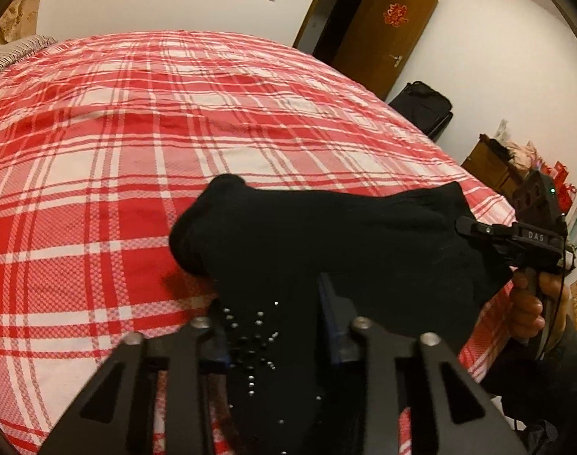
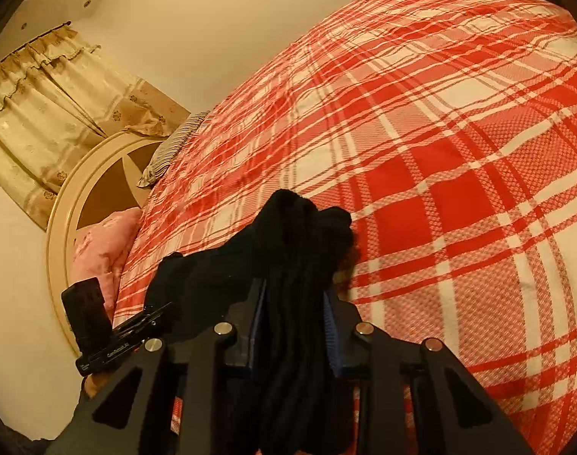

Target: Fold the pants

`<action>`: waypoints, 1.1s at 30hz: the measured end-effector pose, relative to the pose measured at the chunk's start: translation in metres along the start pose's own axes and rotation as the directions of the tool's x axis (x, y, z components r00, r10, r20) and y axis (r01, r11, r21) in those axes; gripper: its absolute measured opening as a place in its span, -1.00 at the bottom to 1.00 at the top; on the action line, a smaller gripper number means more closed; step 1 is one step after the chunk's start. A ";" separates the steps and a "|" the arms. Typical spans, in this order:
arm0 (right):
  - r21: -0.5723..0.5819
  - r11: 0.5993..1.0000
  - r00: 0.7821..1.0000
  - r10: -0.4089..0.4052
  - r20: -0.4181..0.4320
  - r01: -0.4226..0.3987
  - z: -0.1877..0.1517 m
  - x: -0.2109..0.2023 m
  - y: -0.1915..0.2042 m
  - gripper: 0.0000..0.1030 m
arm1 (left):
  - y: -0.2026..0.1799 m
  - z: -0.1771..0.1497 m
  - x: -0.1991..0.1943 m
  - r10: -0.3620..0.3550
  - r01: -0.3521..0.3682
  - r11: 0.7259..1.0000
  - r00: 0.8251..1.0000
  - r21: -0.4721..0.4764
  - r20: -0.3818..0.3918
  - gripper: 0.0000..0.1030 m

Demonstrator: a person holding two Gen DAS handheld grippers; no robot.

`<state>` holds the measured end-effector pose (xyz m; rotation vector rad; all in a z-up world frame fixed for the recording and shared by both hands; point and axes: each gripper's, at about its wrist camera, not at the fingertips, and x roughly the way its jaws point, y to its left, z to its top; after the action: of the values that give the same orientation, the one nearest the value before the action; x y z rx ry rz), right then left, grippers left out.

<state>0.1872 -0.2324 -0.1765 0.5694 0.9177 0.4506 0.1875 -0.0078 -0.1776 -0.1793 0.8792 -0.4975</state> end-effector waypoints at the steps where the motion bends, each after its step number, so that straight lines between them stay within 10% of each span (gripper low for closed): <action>1: -0.010 1.000 1.000 0.001 0.002 -0.001 0.000 -0.002 0.005 -0.46 | -0.002 0.000 -0.003 0.004 -0.005 1.000 1.000 0.007 0.008 -0.49; 18: -0.268 0.960 0.991 0.052 -0.121 -0.083 0.043 0.070 0.123 -0.47 | 0.055 0.004 -0.087 0.118 -0.103 0.990 0.980 -0.100 0.159 -0.62; 33: -0.419 0.877 0.945 0.107 -0.310 -0.237 0.061 0.202 0.240 -0.47 | 0.143 0.001 -0.154 0.348 -0.290 0.921 0.913 -0.260 0.215 -0.62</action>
<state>0.3174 0.0536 -0.1185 0.1587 0.9910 0.8995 0.1557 0.1921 -0.1204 -0.2923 0.6888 -0.0613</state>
